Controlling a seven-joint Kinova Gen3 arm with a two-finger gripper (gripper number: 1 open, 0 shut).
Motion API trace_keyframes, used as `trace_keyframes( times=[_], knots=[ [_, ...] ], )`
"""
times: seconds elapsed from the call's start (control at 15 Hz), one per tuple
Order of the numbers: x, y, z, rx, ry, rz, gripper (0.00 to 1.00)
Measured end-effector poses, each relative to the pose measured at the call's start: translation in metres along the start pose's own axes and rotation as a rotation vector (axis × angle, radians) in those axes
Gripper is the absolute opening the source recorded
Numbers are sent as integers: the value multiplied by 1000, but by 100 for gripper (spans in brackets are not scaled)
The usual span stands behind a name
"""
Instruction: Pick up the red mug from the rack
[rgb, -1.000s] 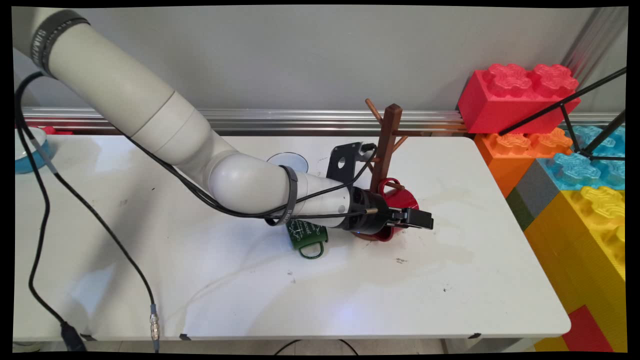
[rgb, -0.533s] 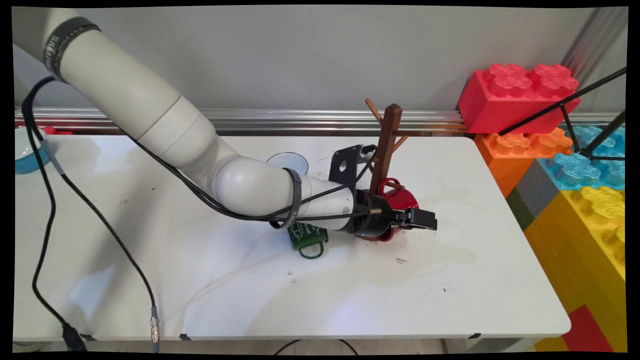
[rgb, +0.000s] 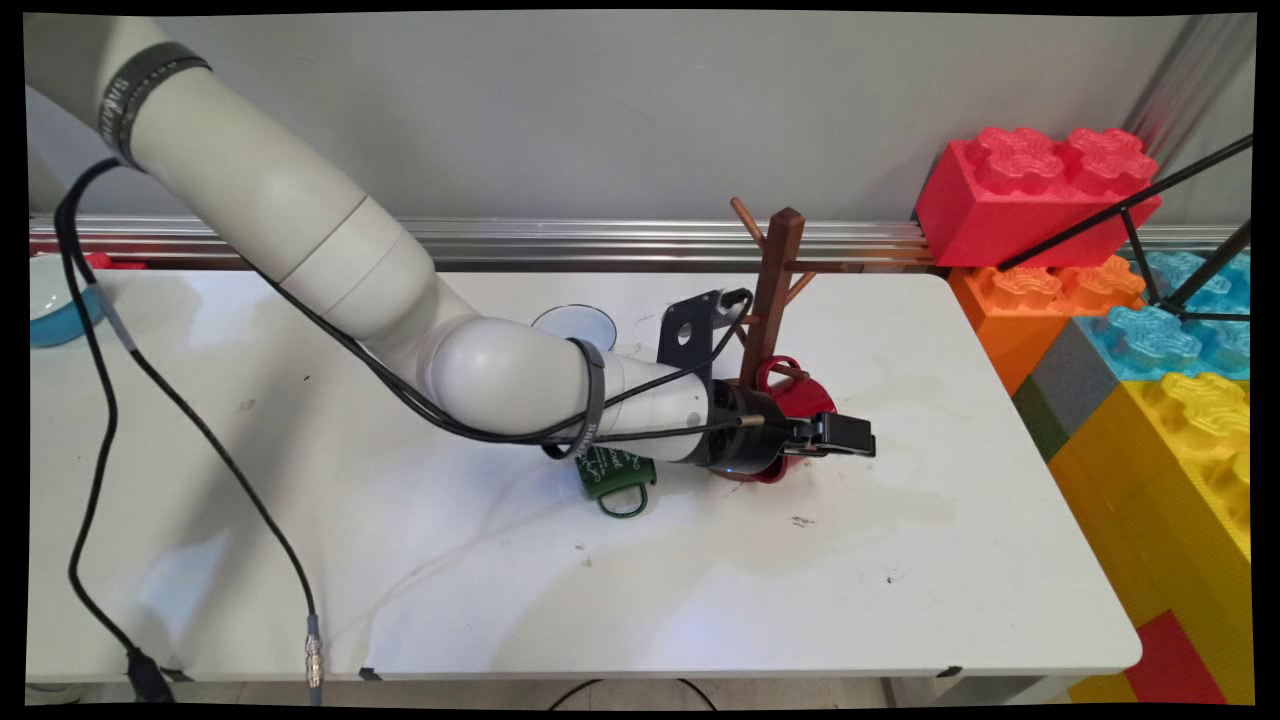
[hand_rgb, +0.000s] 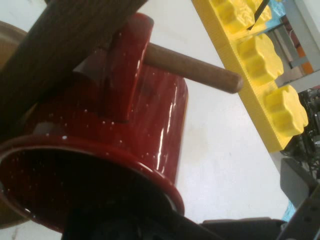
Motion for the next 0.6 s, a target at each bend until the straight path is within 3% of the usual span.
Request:
trace_keyframes(
  times=[0.33,0.4,0.6],
  knots=[
    [0,-1,-1,-1,3,0,100],
    [0,-1,-2,-1,4,5,0],
    [1,-3,-3,5,7,16,0]
  ],
)
